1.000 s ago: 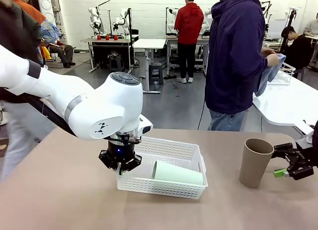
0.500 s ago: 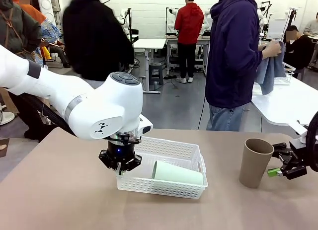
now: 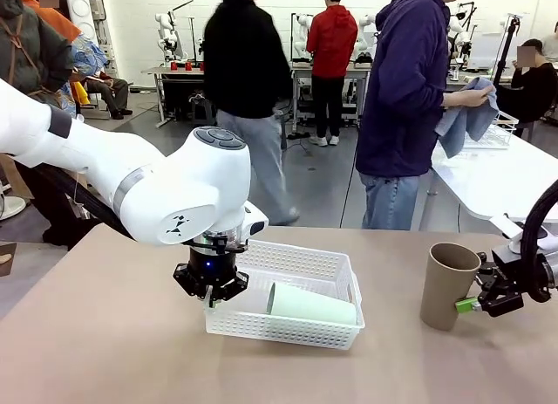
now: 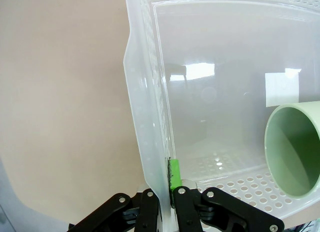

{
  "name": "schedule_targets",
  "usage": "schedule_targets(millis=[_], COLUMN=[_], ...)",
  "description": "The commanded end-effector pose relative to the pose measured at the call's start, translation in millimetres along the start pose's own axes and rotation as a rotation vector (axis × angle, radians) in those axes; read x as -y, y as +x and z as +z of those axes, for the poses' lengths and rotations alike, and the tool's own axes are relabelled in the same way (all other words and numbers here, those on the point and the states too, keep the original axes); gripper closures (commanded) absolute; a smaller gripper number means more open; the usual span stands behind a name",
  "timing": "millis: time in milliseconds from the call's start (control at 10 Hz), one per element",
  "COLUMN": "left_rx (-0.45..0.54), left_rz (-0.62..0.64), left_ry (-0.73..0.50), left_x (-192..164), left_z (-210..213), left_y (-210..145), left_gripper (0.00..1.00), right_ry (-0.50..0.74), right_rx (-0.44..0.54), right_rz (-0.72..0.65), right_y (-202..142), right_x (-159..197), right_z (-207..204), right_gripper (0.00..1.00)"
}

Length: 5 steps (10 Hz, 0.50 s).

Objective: Clean and organize the cups into the basket.
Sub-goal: Pick up the Reusable plastic cup from the right side of the table and stack it inside the Organizing basket in the center of the table.

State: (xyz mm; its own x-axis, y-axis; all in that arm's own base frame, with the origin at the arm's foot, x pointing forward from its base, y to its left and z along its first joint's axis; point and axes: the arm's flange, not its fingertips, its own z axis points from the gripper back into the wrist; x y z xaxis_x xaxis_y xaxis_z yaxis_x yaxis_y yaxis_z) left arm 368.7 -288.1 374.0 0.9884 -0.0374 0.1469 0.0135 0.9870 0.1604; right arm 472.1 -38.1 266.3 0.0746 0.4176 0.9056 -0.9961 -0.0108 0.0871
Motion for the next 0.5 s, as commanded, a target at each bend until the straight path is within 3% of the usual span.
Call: schedule_targets(millis=[0,400], left_rx=[0.001,0.001], left_rz=[-0.004,-0.004], left_ry=[0.012,0.012], left_x=[1.7,1.7], left_z=[-1.8,-1.8], left_y=[-2.3,-2.3], left_gripper=[1.0,1.0], right_ry=[-0.025,0.024], right_rx=[0.008,0.044], right_rz=[0.022,0.097], right_y=[0.8,4.3], right_x=[6.0,1.4], right_z=[-12.1,-21.4], right_gripper=[0.0,0.02])
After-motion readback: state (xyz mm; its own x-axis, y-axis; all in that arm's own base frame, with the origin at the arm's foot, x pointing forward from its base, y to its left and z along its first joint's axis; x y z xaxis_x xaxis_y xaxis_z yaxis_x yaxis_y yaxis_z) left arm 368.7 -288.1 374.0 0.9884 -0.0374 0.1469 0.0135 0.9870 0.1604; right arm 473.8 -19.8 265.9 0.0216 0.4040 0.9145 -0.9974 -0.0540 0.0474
